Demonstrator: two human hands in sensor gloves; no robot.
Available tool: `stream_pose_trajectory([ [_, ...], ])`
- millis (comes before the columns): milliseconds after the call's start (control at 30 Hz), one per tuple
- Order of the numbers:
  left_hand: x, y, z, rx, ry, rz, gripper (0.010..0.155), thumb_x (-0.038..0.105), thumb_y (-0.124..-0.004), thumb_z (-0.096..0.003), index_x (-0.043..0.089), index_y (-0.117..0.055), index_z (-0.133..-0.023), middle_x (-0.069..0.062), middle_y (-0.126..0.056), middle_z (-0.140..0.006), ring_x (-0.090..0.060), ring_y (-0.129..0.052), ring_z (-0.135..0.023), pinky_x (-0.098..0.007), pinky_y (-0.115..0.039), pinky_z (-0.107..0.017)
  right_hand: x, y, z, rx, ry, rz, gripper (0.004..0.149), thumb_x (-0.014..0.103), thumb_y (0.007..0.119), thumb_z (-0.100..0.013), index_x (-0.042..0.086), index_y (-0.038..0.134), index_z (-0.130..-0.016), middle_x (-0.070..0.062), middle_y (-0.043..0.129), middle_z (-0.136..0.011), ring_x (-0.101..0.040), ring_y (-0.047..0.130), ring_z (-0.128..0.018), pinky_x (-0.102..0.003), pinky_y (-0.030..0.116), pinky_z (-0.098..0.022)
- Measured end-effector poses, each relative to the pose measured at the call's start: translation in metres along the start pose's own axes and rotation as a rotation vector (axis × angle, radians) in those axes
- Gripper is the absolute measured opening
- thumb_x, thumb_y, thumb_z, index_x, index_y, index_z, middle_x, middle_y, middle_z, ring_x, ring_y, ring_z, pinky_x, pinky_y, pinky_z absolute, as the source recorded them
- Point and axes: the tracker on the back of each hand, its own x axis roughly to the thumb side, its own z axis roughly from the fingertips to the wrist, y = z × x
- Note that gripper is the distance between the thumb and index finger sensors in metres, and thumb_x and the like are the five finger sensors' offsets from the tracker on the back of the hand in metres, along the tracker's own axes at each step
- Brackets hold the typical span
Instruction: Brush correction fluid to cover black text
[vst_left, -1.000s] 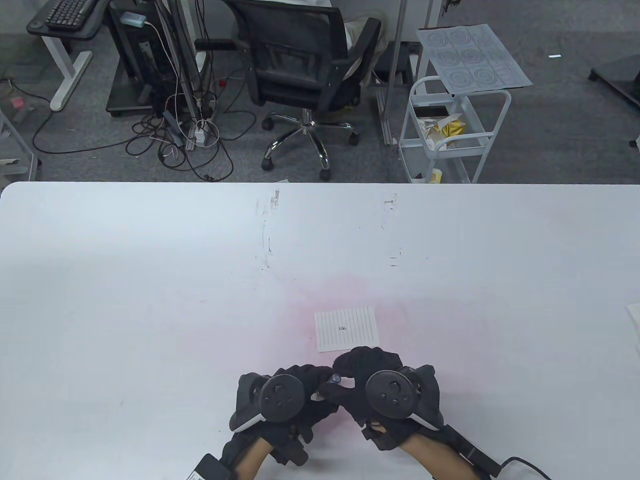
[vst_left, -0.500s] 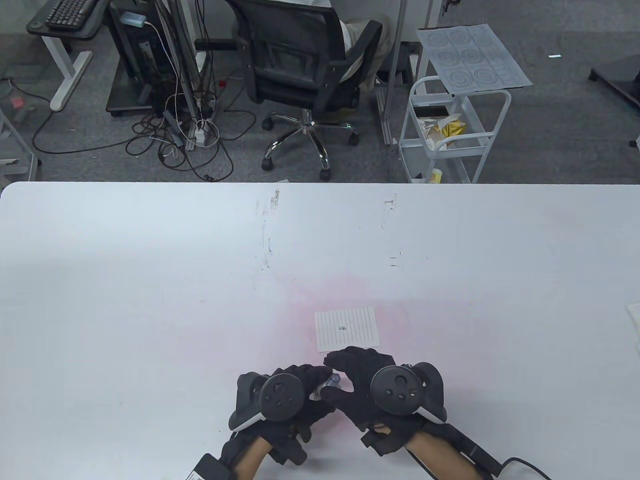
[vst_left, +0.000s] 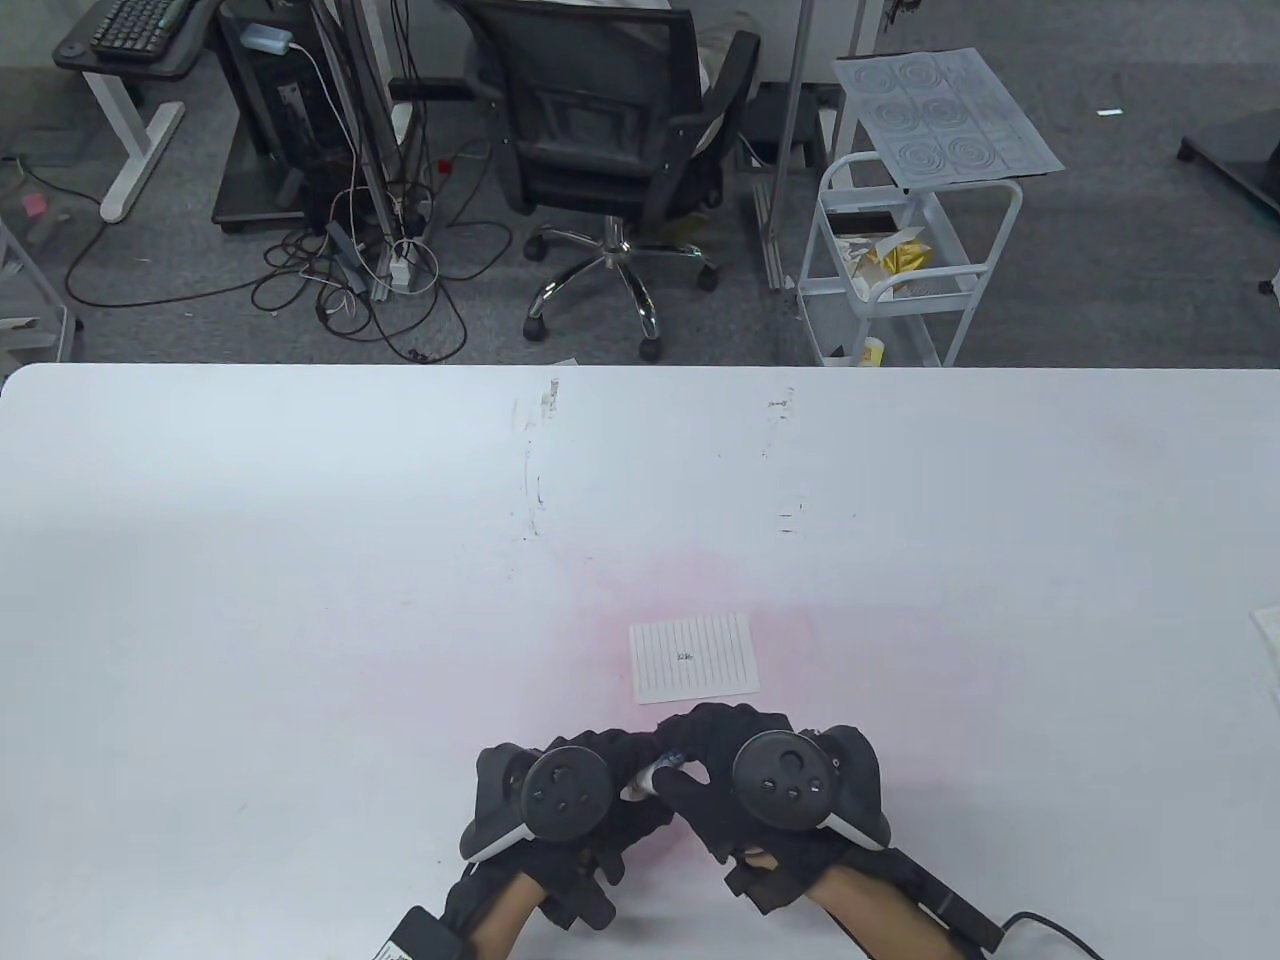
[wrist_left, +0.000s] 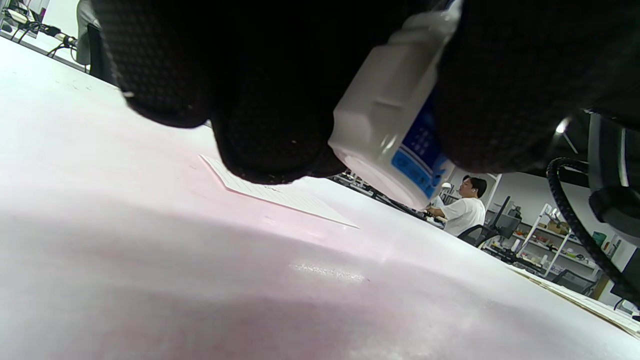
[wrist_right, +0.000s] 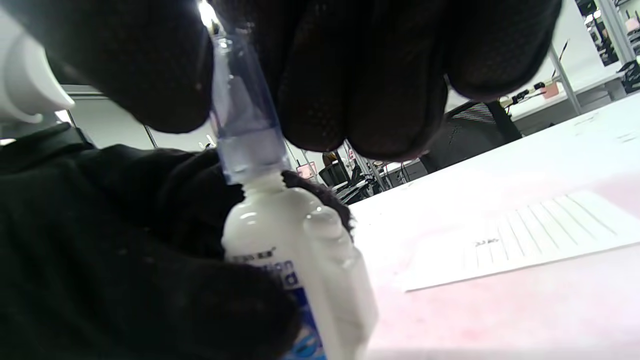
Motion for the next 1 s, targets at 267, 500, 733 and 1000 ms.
stream_pose_trajectory([
  [267,0.0,-0.005,-0.001,-0.042,-0.006,-0.052,0.06,0.05,-0.098,-0.0287,0.023,-0.087,-0.081,-0.005,-0.103,-0.071,-0.022,-0.109,-0.05,-0.041,-0.089,-0.046,0.002,-0.01,0.0,0.01,-0.016,-0.061,0.044,0.036,0.086,-0.035,0.025,0.084,-0.077,-0.007,0.085,-0.076,-0.035,0.096,-0.06,-0.058,0.072,-0.054],
  [500,0.001,-0.006,-0.002,-0.045,-0.001,-0.039,0.06,0.05,-0.098,-0.0289,0.022,-0.086,-0.081,-0.005,-0.103,-0.071,-0.022,-0.109,-0.051,-0.041,-0.089,-0.046,0.002,-0.016,0.002,-0.022,-0.031,-0.003,0.044,0.039,0.086,-0.035,0.025,0.085,-0.077,-0.006,0.087,-0.074,-0.034,0.097,-0.059,-0.057,0.073,-0.054],
  [733,0.0,-0.006,-0.002,-0.046,0.004,-0.043,0.06,0.05,-0.098,-0.029,0.022,-0.086,-0.081,-0.005,-0.103,-0.071,-0.021,-0.109,-0.051,-0.041,-0.089,-0.046,0.002,-0.018,0.002,-0.036,-0.03,-0.007,0.044,0.039,0.086,-0.035,0.024,0.085,-0.077,-0.006,0.087,-0.074,-0.034,0.097,-0.058,-0.057,0.073,-0.053],
  [1000,0.0,-0.006,-0.002,-0.056,0.006,-0.048,0.06,0.05,-0.098,-0.0288,0.023,-0.086,-0.081,-0.005,-0.103,-0.071,-0.022,-0.109,-0.051,-0.041,-0.089,-0.046,0.001,-0.027,0.003,-0.065,-0.025,-0.011,0.044,0.04,0.086,-0.035,0.024,0.085,-0.076,-0.006,0.088,-0.073,-0.034,0.098,-0.058,-0.057,0.073,-0.053],
])
